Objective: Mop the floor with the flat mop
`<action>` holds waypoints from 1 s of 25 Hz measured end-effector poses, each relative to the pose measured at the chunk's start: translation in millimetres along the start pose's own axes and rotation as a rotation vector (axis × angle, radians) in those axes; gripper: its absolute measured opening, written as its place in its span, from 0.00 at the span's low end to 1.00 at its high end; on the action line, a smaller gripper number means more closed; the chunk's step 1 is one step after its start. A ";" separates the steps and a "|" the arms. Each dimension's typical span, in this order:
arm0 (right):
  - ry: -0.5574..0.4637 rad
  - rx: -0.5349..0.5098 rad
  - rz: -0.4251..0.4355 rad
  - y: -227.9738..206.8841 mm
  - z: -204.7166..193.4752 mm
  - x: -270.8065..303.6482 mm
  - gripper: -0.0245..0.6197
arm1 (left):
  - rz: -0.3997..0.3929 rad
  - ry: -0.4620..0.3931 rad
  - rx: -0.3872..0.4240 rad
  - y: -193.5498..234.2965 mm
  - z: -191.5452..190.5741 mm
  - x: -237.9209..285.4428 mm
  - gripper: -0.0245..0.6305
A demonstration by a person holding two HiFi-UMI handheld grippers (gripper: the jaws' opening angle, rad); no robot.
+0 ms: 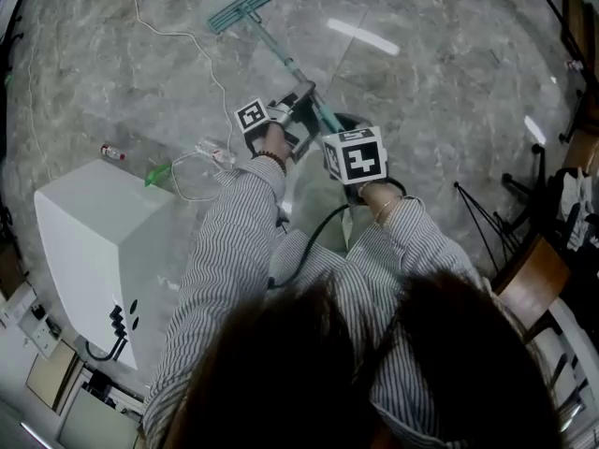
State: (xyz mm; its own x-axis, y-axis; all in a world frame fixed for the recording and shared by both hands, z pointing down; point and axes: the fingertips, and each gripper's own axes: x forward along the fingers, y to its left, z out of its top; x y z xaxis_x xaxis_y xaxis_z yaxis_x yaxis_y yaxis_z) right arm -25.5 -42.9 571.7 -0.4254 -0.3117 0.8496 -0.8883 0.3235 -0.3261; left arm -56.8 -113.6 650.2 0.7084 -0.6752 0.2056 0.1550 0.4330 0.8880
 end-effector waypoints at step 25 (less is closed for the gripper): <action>0.053 -0.024 0.011 -152.9 -293.4 -261.9 0.21 | 0.032 0.215 -0.045 135.4 -409.1 -1.6 0.25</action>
State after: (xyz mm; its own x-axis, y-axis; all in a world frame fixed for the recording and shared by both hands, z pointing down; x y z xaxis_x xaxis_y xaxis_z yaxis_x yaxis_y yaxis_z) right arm 272.6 251.4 520.7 -0.4245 -0.2604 0.8672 -0.8790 0.3480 -0.3258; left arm 244.7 190.4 601.9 0.8434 -0.5196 0.1370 0.1566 0.4816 0.8623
